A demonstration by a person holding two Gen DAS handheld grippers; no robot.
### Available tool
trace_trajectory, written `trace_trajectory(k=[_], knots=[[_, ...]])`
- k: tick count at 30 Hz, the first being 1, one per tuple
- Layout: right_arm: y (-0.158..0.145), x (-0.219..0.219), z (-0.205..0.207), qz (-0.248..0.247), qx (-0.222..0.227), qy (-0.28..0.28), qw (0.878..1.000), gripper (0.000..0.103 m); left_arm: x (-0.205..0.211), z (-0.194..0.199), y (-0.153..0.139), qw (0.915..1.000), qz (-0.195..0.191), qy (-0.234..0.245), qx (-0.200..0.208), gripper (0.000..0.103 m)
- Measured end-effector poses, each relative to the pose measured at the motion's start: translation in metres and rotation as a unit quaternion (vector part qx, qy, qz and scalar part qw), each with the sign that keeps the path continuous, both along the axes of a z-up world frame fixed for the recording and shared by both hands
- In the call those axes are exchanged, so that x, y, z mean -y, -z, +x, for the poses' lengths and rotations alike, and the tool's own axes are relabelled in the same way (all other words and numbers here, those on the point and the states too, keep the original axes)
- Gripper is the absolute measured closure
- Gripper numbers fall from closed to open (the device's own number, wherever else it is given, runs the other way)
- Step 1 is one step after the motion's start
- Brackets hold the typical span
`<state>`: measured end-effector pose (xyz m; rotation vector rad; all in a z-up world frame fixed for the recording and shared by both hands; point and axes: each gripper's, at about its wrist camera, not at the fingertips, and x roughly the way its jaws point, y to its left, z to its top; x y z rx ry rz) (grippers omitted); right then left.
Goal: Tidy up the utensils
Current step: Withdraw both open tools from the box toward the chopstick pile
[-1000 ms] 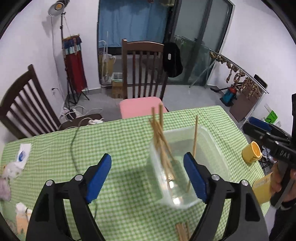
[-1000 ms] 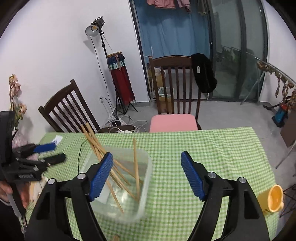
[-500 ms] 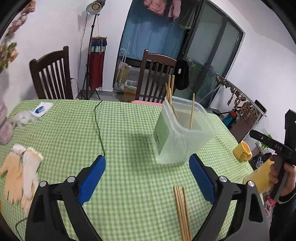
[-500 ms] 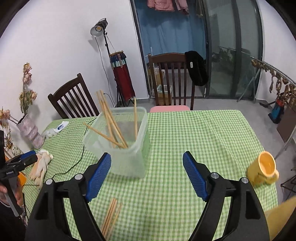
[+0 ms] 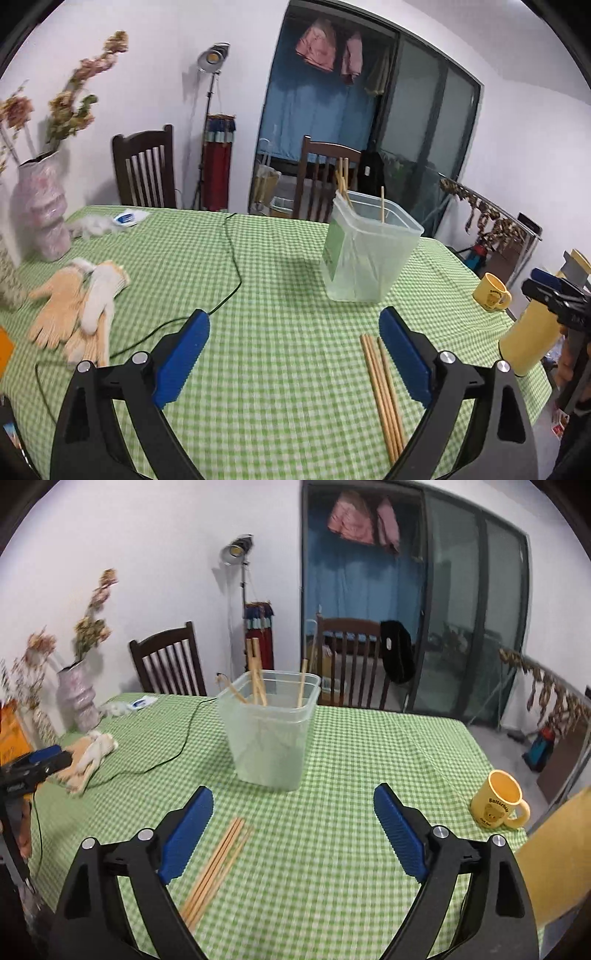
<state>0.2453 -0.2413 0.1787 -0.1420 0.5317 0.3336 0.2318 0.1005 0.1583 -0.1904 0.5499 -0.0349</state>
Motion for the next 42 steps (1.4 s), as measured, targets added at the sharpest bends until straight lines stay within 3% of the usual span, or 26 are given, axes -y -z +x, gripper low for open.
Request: trace_trajectory(k=[6,15,27,31,37,42], knots=[[0.016,-0.017,-0.044,-0.046,0.021,-0.010,0.999,0.018,0.007,-0.052,0.016,0.9998,0.004,-0.004,0.019,0.009],[0.060,-0.044,-0.096,-0.088,0.070,-0.018,0.994,0.018,0.027,-0.090,0.050,0.9986,0.038,0.016,0.035,0.009],[0.114,-0.038,-0.130,-0.042,0.038,-0.002,0.998,0.018,0.054,-0.114,0.089,0.9976,0.032,0.054,0.030,0.008],[0.126,-0.040,-0.144,-0.062,0.065,0.002,0.996,0.018,0.060,-0.127,0.101,0.9973,0.034,0.055,0.035,0.008],[0.148,-0.038,-0.158,-0.046,0.036,-0.005,0.998,0.018,0.063,-0.147,0.126,0.9967,0.035,0.067,0.028,0.008],[0.159,-0.045,-0.157,-0.081,0.036,-0.004,0.996,0.018,0.065,-0.137,0.137,0.9963,0.062,0.059,-0.005,0.008]])
